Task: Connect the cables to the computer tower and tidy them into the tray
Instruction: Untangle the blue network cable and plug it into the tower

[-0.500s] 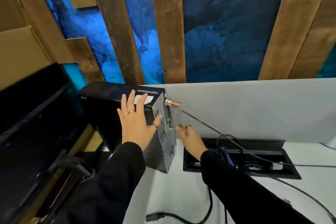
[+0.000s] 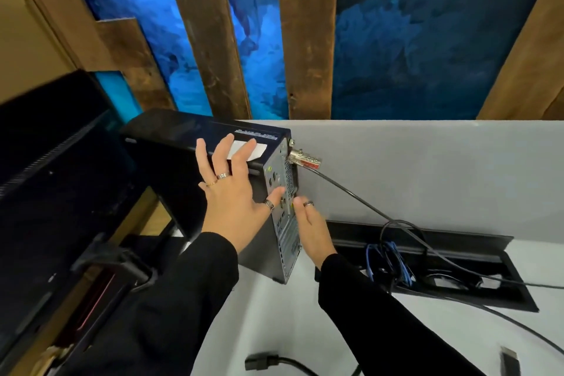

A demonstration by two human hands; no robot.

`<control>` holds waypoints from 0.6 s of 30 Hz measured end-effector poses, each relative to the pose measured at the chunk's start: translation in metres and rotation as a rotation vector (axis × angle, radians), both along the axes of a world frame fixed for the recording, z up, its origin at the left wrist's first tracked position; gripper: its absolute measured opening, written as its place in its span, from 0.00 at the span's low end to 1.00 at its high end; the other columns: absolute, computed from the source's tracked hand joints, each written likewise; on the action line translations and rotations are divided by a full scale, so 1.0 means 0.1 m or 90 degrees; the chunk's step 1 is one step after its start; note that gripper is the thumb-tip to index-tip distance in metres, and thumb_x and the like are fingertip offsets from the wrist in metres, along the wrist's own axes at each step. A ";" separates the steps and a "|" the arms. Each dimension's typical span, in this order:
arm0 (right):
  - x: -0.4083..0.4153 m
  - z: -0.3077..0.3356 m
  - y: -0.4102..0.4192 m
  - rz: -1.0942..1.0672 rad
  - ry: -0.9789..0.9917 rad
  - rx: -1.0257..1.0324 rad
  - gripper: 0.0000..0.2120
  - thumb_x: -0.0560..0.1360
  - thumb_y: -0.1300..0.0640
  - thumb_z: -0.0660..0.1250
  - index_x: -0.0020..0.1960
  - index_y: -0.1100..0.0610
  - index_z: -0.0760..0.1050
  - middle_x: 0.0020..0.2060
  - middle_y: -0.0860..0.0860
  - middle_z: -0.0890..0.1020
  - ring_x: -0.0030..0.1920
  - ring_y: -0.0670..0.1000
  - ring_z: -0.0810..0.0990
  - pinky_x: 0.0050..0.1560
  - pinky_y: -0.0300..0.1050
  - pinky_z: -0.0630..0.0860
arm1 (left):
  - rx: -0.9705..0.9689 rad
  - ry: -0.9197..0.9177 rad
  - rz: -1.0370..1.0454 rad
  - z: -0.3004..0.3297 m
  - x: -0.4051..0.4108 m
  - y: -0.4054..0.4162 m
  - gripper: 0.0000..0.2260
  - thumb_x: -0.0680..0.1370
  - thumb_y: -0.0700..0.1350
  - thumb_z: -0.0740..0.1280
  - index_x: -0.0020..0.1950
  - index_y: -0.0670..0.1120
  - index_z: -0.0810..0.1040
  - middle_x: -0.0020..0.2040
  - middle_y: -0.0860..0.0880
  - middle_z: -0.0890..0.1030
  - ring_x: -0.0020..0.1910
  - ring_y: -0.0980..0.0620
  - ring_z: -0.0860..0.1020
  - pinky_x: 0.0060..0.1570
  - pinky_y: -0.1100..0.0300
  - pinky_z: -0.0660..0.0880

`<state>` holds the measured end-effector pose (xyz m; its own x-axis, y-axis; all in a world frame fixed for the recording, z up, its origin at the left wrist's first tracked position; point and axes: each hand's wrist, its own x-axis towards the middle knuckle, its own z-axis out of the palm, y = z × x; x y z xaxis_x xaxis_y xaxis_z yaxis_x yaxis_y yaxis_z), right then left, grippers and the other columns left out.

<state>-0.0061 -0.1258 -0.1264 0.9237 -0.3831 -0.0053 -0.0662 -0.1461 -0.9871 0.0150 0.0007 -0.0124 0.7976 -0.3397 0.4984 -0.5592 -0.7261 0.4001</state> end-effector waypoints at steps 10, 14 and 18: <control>-0.21 -0.04 0.20 -0.034 -0.025 -0.038 0.13 0.81 0.50 0.51 0.46 0.52 0.72 0.37 0.51 0.78 0.38 0.49 0.76 0.42 0.46 0.75 | 0.000 -0.034 -0.060 0.03 -0.10 0.25 0.35 0.67 0.54 0.74 0.65 0.54 0.56 0.73 0.42 0.57 0.73 0.46 0.39 0.69 0.52 0.42; -0.34 -0.06 0.33 -0.064 -0.036 -0.053 0.14 0.81 0.51 0.52 0.46 0.54 0.73 0.36 0.48 0.79 0.38 0.42 0.78 0.37 0.35 0.74 | -0.006 -0.012 -0.095 0.06 -0.16 0.39 0.34 0.67 0.56 0.73 0.64 0.56 0.56 0.74 0.43 0.57 0.74 0.45 0.39 0.70 0.53 0.42; -0.48 -0.03 0.48 -0.078 -0.049 -0.083 0.13 0.81 0.54 0.52 0.46 0.55 0.72 0.33 0.43 0.75 0.33 0.37 0.75 0.32 0.28 0.69 | 0.005 0.004 -0.120 0.07 -0.20 0.55 0.34 0.66 0.60 0.69 0.65 0.56 0.55 0.74 0.44 0.56 0.74 0.45 0.40 0.70 0.54 0.42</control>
